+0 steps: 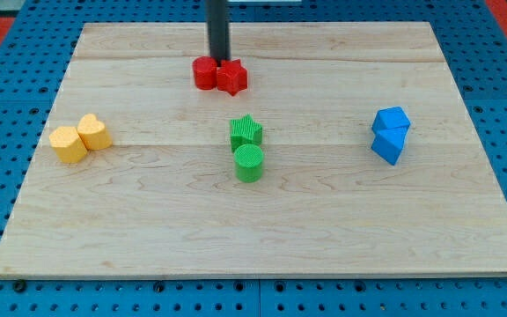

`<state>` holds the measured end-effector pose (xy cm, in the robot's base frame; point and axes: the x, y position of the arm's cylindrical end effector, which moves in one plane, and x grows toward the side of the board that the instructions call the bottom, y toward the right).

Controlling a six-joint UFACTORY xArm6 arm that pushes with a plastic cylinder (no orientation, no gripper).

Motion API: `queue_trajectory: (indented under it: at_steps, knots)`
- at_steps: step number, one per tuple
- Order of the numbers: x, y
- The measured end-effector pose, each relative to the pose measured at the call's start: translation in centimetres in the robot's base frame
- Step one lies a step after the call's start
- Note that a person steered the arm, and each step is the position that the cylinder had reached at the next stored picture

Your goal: Push the red circle above the yellow heart

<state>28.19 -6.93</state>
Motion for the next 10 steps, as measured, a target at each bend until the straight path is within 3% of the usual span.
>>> queue_trajectory:
  at_steps: [1,2,4,7,8,10]
  knots:
    - [-1.1,1.1]
    - [1.1,0.1]
    - [4.1,-5.8]
    - [6.9,1.8]
    - [6.9,-3.8]
    - [9.5,-0.8]
